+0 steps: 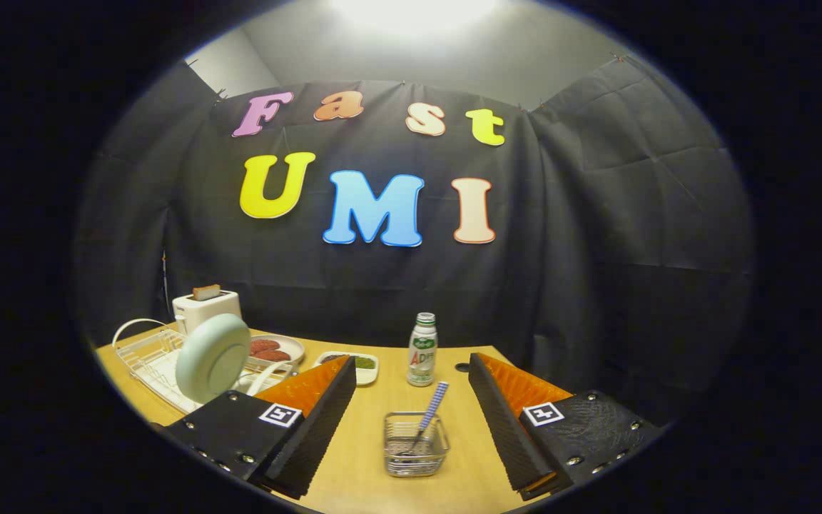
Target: Take the plate from the dish rack, then take the spoon from the basket and place it into the plate.
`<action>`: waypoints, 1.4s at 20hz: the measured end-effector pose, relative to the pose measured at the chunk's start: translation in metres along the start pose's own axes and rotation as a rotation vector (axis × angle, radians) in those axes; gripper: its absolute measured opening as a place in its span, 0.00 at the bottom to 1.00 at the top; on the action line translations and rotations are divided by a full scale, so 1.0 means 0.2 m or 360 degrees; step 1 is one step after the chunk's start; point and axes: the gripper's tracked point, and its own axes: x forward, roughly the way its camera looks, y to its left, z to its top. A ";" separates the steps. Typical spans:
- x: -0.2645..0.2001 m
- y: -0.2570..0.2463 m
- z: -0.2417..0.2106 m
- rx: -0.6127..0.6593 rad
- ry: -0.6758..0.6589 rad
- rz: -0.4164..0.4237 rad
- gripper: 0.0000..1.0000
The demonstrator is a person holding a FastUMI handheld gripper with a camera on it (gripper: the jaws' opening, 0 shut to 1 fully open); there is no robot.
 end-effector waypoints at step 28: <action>0.57 1.19 -0.52 0.0415 0.1022 0.0268 0.42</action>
